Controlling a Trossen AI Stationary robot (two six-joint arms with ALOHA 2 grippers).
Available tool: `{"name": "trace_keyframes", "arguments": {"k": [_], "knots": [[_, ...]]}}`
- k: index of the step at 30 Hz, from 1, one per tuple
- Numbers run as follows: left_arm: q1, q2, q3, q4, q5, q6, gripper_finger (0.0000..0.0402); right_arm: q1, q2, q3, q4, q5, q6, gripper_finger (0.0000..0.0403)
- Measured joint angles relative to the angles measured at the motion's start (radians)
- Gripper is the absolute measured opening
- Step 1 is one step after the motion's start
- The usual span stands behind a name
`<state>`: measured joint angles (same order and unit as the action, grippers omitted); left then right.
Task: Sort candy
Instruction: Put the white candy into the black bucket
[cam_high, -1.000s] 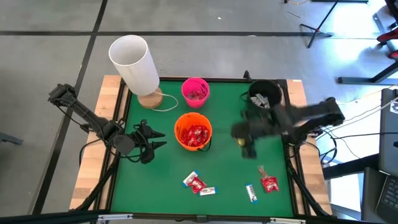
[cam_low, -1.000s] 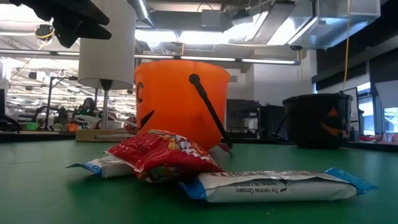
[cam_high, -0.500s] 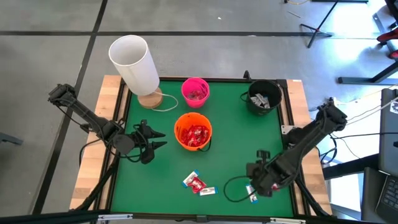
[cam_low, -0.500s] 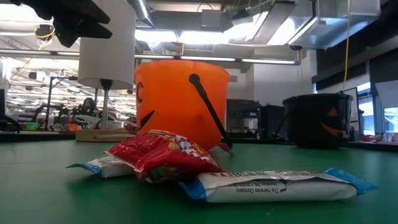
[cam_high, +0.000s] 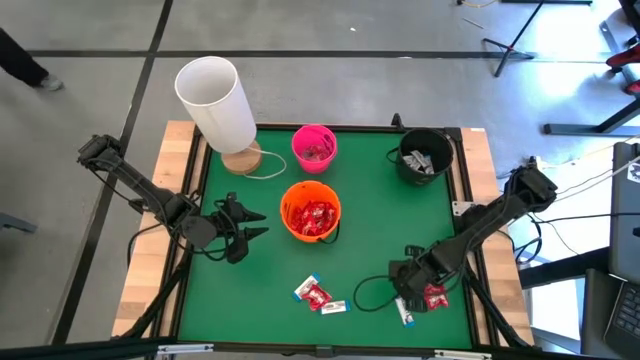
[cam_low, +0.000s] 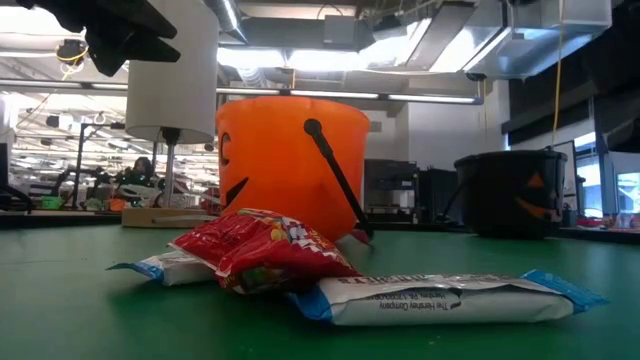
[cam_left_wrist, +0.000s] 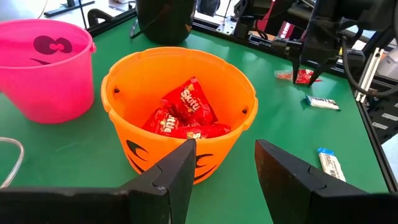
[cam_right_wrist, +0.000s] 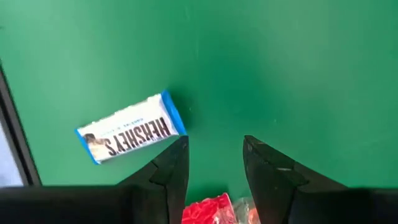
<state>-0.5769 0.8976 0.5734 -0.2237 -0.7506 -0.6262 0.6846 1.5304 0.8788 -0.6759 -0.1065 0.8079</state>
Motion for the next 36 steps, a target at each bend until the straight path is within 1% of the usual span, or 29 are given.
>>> {"name": "trace_keyframes", "arguments": {"k": [4,9,17,26,31,34,36], "knots": [[0.0,0.0,0.0,0.0,0.0,0.0,0.016,0.002,0.001,-0.015,0.056,-0.017,0.004,0.0146],[0.0,0.0,0.0,0.0,0.0,0.0,0.016,0.002,0.006,-0.031,0.134,-0.011,0.011,0.0146],[0.0,0.0,0.0,-0.003,0.0,0.0,0.016,0.002,0.07,-0.031,0.177,0.001,0.003,0.0146],[0.0,0.0,0.0,-0.004,0.0,0.0,0.016,0.002,0.115,-0.028,0.203,-0.026,-0.003,0.014],[0.0,0.0,0.0,-0.004,0.0,0.0,0.016,0.002,0.116,-0.028,0.199,-0.026,-0.006,0.0109],[0.0,0.0,0.0,-0.004,0.0,0.0,0.016,0.002,0.117,-0.029,0.197,-0.033,-0.024,0.0074],[0.0,0.0,0.0,-0.004,0.0,0.0,0.016,0.001,0.117,-0.029,0.193,-0.034,-0.04,0.0044]]}}
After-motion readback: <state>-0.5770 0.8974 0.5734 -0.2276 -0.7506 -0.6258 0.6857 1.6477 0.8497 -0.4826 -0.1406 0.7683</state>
